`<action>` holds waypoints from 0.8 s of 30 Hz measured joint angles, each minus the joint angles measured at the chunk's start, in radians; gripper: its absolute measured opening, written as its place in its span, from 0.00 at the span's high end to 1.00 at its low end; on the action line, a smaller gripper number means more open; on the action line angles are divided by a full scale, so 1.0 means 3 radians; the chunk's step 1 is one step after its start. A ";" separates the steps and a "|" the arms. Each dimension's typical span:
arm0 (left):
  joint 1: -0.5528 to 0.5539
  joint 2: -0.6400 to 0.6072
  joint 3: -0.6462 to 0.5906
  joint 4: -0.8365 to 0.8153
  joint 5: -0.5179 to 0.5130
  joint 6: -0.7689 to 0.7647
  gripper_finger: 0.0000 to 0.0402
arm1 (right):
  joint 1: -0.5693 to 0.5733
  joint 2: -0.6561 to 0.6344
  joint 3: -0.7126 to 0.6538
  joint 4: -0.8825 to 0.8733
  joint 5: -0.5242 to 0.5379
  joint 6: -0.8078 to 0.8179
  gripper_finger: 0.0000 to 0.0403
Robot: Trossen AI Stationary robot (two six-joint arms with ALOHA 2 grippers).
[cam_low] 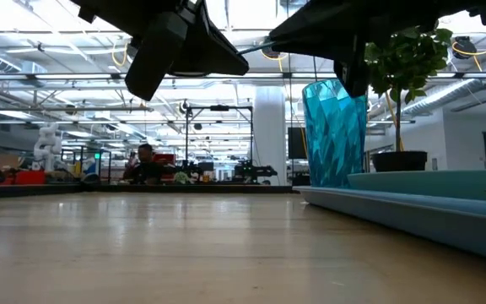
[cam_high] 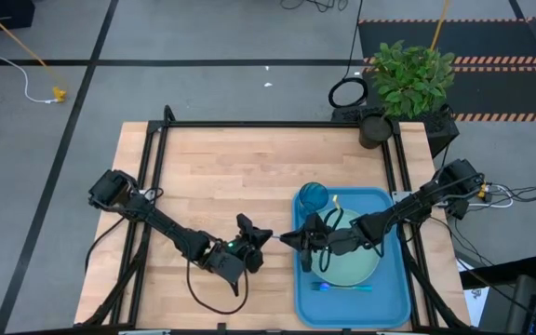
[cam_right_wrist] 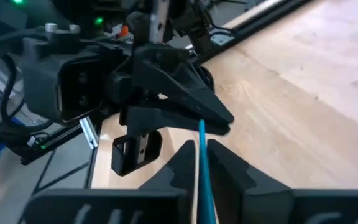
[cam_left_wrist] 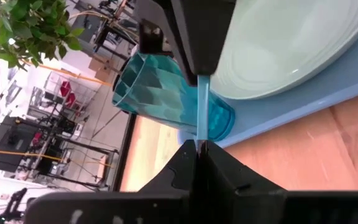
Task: Pick and place plate/cup/fork/spoon on tray
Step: Put the blue spoon on the blue serving tray to the left of the blue fork
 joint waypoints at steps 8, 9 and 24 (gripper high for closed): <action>0.0085 0.0000 -0.0001 -0.0012 0.0279 -0.0222 0.94 | 0.0155 -0.0002 0.0000 0.0004 0.0070 -0.1281 0.70; 0.0094 0.0000 -0.0001 -0.0013 0.0322 -0.0248 0.94 | 0.0204 -0.0001 0.0000 0.0010 0.0108 -0.1520 0.67; 0.0177 0.0000 -0.0001 -0.0016 0.0683 -0.0408 0.97 | 0.0624 0.0000 0.0041 -0.0273 0.1213 -0.2865 0.53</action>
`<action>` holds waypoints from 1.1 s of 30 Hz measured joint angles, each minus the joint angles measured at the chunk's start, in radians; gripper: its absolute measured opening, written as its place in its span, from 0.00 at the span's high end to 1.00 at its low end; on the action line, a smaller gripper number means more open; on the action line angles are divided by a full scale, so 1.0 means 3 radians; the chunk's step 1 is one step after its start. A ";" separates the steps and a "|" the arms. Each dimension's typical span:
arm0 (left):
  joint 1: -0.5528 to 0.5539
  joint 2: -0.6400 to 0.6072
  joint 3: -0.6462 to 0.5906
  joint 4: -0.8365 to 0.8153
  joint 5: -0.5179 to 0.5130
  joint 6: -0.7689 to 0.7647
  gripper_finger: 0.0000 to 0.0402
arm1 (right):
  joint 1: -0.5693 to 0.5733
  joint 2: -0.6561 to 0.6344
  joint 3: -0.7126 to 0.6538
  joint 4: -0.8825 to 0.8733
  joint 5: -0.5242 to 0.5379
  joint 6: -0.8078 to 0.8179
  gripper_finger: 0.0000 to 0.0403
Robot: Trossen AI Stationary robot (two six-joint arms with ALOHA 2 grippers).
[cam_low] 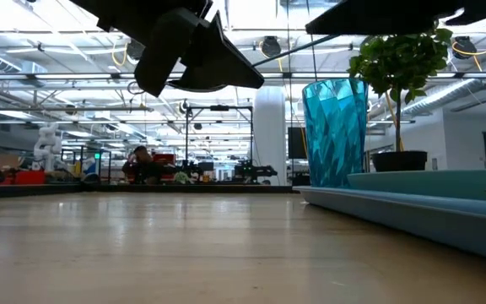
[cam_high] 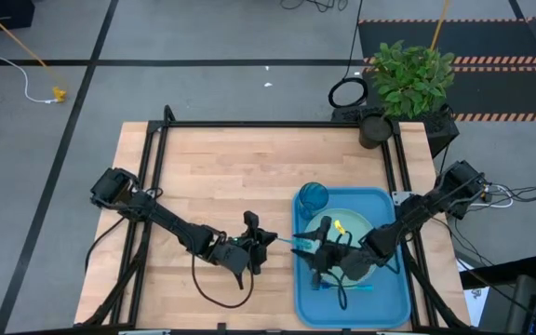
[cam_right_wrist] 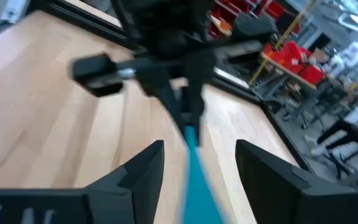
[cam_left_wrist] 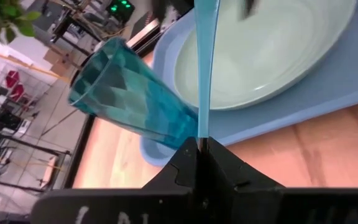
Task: Pick and place plate/cup/fork/spoon on tray
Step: Put the blue spoon on the blue serving tray to the left of the blue fork
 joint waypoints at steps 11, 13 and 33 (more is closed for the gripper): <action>-0.0002 0.0000 0.0000 0.0004 0.0128 0.0021 0.97 | -0.0064 0.0000 -0.0001 -0.0291 -0.0256 -0.0046 0.68; -0.0001 0.0000 0.0000 0.0003 0.0174 0.0022 0.97 | -0.0062 0.0000 -0.0001 -0.0353 -0.0233 -0.0073 0.68; 0.0023 0.0000 0.0001 -0.0039 0.0273 -0.0099 0.96 | -0.0055 0.0000 -0.0004 -0.0267 -0.0253 -0.0246 0.88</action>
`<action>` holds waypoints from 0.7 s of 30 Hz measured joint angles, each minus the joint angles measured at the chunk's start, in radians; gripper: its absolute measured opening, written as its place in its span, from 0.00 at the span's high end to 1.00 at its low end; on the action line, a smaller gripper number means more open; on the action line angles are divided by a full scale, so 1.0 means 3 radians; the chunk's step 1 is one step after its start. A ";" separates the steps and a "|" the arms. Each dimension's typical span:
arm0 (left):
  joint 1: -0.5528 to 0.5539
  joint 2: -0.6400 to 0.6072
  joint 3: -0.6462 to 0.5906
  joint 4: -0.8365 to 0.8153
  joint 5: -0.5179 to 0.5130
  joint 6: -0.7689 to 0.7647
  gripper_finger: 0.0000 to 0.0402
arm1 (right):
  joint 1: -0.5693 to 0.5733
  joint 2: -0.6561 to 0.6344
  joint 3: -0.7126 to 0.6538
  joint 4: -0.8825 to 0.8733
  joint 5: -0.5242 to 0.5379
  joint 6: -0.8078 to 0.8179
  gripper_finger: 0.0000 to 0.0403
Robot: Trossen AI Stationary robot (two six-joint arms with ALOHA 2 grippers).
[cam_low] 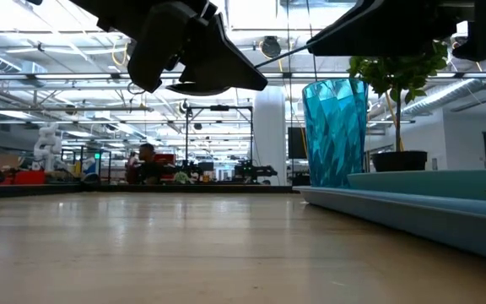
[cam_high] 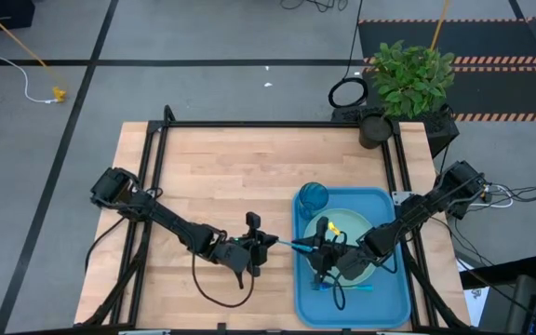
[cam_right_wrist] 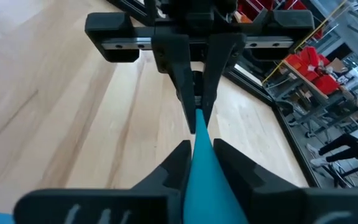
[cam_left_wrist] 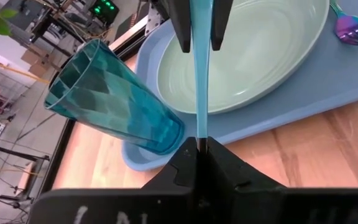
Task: Pick and place plate/cup/fork/spoon on tray
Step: Put the blue spoon on the blue serving tray to the left of the blue fork
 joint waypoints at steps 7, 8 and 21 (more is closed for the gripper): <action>0.0016 0.0000 0.0001 -0.0026 0.0028 -0.0017 0.94 | -0.0001 0.0001 0.0000 -0.0001 0.0000 0.0008 0.89; 0.0015 0.0000 0.0001 -0.0029 0.0037 -0.0023 0.93 | -0.0001 0.0001 0.0000 -0.0001 -0.0004 0.0015 0.89; 0.0015 0.0000 0.0001 -0.0018 0.0026 -0.0051 0.83 | -0.0001 0.0001 0.0000 0.0001 -0.0008 0.0095 0.89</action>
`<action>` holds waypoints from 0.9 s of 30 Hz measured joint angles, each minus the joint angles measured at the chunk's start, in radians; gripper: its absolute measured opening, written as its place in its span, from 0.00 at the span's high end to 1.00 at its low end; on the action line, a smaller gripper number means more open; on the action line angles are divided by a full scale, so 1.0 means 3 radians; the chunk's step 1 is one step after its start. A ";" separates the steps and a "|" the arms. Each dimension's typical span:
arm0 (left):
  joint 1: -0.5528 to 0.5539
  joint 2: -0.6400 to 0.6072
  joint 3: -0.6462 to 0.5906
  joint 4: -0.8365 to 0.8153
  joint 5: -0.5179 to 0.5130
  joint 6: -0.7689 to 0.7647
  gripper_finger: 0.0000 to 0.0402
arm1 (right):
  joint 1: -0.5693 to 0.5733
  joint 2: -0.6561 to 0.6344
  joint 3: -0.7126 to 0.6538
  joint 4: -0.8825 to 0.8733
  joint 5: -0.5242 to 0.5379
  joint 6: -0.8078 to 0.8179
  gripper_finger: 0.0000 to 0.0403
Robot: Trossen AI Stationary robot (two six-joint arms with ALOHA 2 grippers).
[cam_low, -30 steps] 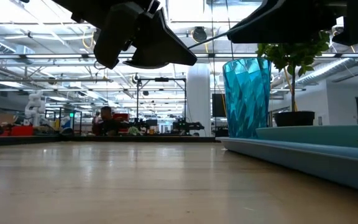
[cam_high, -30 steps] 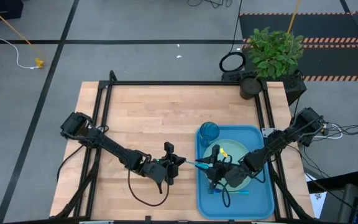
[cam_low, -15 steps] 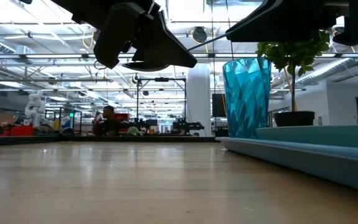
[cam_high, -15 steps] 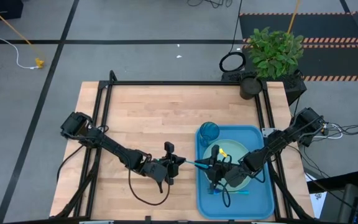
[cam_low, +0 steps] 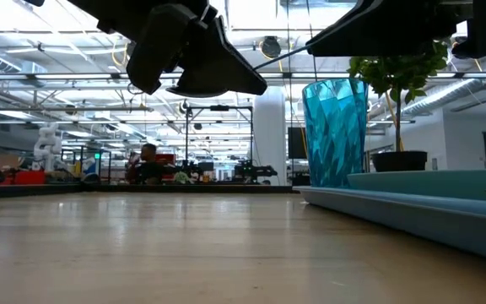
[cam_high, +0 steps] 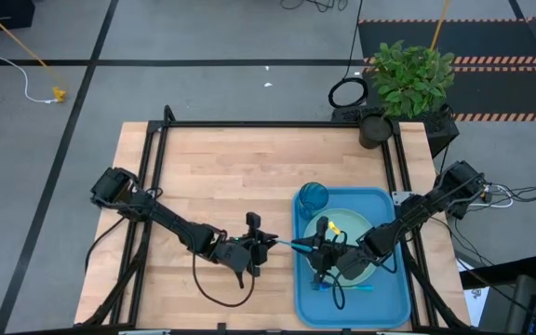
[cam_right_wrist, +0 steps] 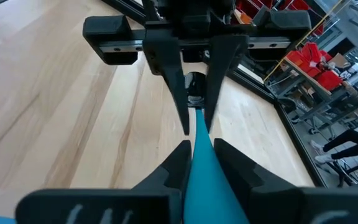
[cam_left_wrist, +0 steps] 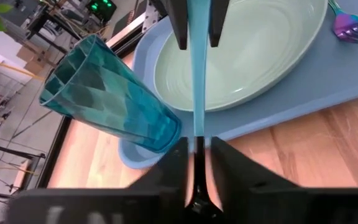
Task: Pick and place plate/cup/fork/spoon on tray
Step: Put the blue spoon on the blue serving tray to the left of the blue fork
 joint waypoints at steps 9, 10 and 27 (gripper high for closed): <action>-0.0030 0.0000 0.0000 0.0224 -0.0120 -0.0086 0.54 | 0.0012 0.0000 0.0000 0.0000 -0.0006 0.0086 0.89; -0.0047 -0.0001 0.0000 0.0254 -0.0120 -0.0087 0.52 | 0.0023 0.0000 0.0000 0.0000 -0.0006 0.0087 0.89; -0.0482 -0.0894 0.0000 -0.0111 0.0122 -0.0514 0.47 | 0.0532 -0.0068 0.0000 -0.0051 -0.0008 0.0856 0.89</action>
